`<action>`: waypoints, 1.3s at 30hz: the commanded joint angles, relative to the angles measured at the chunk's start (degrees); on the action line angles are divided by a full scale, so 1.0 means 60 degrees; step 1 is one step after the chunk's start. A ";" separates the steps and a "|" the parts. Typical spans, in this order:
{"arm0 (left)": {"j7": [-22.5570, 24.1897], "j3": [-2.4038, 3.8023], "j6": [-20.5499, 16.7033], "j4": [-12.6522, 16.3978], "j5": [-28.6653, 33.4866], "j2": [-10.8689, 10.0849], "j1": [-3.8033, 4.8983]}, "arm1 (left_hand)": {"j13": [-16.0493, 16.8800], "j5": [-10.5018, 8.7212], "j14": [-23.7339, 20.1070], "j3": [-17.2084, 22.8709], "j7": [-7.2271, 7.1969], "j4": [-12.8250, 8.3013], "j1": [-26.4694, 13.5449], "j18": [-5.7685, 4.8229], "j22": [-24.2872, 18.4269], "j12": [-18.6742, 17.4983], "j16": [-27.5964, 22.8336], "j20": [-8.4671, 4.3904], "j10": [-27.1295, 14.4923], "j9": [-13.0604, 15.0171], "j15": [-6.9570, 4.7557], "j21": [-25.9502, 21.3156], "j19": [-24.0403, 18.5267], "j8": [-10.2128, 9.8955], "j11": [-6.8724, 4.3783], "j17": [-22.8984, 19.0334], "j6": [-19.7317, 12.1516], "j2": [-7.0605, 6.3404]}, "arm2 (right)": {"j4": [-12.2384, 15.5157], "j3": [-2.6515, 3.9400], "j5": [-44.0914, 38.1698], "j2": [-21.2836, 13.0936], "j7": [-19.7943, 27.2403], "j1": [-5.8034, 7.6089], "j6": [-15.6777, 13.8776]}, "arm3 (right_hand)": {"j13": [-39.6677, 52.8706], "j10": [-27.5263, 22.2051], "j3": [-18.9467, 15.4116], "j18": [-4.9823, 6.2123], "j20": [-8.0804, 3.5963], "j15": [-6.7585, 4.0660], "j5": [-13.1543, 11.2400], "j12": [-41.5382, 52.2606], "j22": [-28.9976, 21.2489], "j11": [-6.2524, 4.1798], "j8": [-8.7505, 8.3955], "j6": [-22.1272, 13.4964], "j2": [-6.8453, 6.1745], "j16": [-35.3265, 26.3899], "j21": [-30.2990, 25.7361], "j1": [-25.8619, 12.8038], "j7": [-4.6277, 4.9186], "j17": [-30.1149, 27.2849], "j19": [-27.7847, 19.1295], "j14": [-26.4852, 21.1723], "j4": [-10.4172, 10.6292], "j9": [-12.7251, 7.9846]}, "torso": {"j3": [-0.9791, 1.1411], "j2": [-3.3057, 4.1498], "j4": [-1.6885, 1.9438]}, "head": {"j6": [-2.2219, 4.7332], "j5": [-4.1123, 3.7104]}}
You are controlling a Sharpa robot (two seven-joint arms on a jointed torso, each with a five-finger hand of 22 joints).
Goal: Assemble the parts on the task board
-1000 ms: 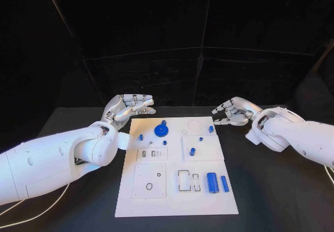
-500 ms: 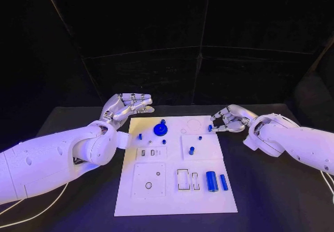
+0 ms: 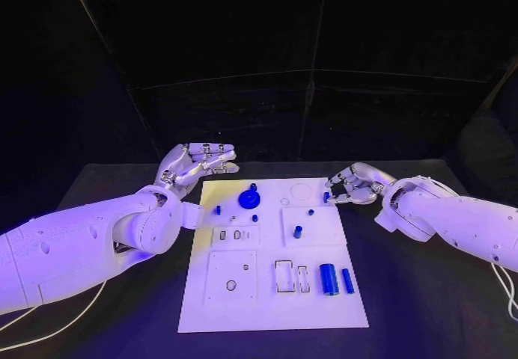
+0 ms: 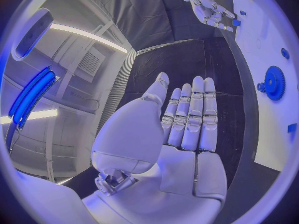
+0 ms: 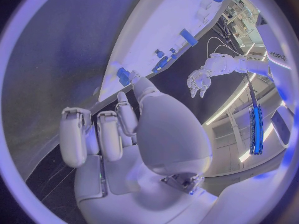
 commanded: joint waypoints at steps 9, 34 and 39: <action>0.0073 0.0007 0.0067 0.0005 -0.0040 0.0003 0.0006 | -0.0015 -0.0039 -0.0004 0.0006 0.0056 -0.0066 0.0014 0.0053 -0.0016 -0.0028 -0.0057 0.0013 -0.0066 -0.0012 0.0001 -0.0050 -0.0053 -0.0047 0.0024 -0.0016 -0.0028 0.0092 | -0.0171 0.0005 -0.0255 0.0161 -0.0030 -0.0030 0.0202 | 0.0140 0.0175 0.0089 0.0025 -0.0006 -0.0029 -0.0197 0.0169 0.1258 -0.0092 0.0192 0.0442 0.0284 0.0017 0.0032 0.0100 -0.0064 0.0956 0.0093 0.0650 -0.0149 0.0040 | -0.0005 0.0003 -0.0006 | -0.0071 -0.0004; 0.0044 0.0007 0.0055 0.0008 -0.0040 -0.0011 0.0006 | -0.0013 -0.0040 0.0074 0.0007 0.0061 -0.0092 0.0015 0.0064 -0.0017 -0.0024 -0.0043 0.0009 -0.0070 -0.0010 -0.0015 -0.0044 -0.0014 -0.0044 0.0022 -0.0019 -0.0028 0.0111 | -0.0365 0.0005 -0.0469 0.0312 -0.0099 -0.0041 0.0300 | 0.0368 0.0367 0.0600 -0.0008 -0.0140 -0.0185 -0.0345 0.0390 0.1401 -0.0284 0.0392 0.1257 0.0669 0.0046 0.0094 0.0126 -0.0289 0.1045 0.0205 0.0669 -0.0348 0.0047 | -0.0003 -0.0003 0.0002 | -0.0140 -0.0010; 0.0039 0.0007 0.0049 0.0010 -0.0040 -0.0014 0.0006 | -0.0013 -0.0040 0.0074 0.0007 0.0061 -0.0092 0.0015 0.0064 -0.0017 -0.0024 -0.0043 0.0009 -0.0070 -0.0010 -0.0015 -0.0044 -0.0014 -0.0044 0.0022 -0.0019 -0.0028 0.0111 | -0.0367 0.0005 -0.0473 0.0347 -0.0095 -0.0043 0.0276 | 0.0393 0.0389 0.0626 -0.0016 -0.0152 -0.0198 -0.0347 0.0414 0.1431 -0.0297 0.0398 0.1293 0.0679 0.0056 0.0108 0.0113 -0.0304 0.1070 0.0229 0.0675 -0.0356 0.0044 | -0.0001 -0.0003 -0.0001 | -0.0126 -0.0005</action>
